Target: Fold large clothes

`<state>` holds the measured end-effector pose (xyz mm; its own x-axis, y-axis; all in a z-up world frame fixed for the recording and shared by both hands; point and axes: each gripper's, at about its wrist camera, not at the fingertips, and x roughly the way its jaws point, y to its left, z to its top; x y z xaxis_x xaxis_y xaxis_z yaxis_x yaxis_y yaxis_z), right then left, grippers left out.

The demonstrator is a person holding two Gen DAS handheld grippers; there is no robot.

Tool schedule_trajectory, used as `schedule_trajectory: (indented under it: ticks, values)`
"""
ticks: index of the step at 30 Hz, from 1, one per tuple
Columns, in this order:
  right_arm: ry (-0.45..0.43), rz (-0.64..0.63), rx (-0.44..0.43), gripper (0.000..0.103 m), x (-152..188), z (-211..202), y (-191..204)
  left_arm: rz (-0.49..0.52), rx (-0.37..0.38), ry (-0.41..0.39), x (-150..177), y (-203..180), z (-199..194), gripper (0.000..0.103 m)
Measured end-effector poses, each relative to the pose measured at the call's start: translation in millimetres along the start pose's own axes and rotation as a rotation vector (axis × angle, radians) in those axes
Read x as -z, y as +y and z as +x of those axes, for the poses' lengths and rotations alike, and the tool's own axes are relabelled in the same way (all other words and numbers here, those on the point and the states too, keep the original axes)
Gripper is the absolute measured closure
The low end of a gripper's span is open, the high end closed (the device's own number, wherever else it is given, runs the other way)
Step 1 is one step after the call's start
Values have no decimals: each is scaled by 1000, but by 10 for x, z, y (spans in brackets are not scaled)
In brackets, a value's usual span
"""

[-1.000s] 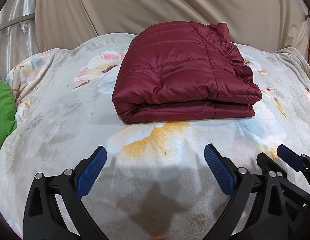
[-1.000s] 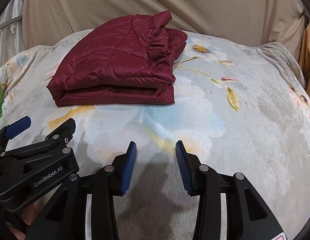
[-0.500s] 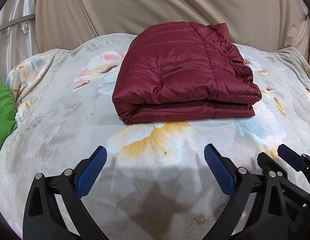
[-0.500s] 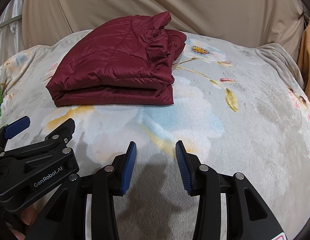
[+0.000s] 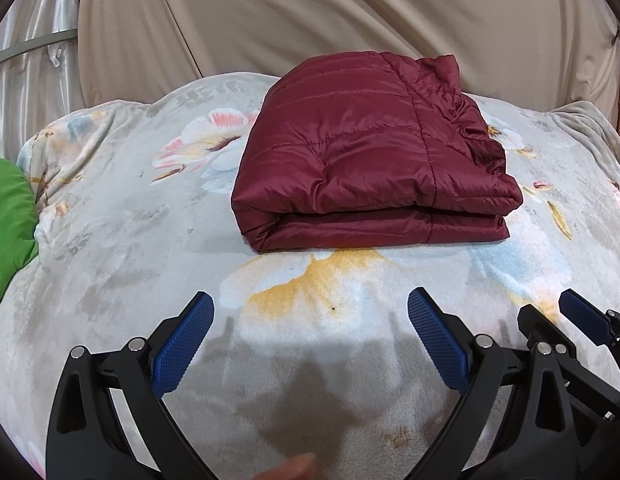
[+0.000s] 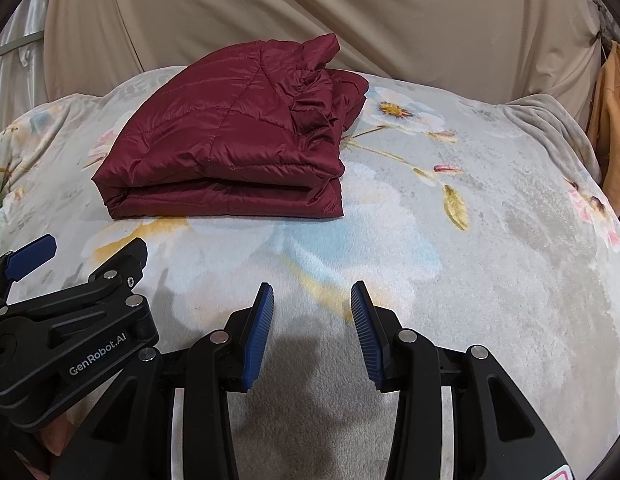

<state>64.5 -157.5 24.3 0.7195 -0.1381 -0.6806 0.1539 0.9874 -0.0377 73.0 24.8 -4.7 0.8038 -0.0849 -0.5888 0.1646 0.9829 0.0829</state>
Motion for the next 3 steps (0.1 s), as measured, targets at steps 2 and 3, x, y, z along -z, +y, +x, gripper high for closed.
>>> schedule_trajectory:
  ticks: [2, 3]
  values:
    - [1, 1, 0, 62, 3, -1, 2, 2, -2, -1, 1, -4, 2, 8]
    - [1, 0, 0, 62, 3, 0, 1, 2, -2, -1, 4, -4, -1, 8]
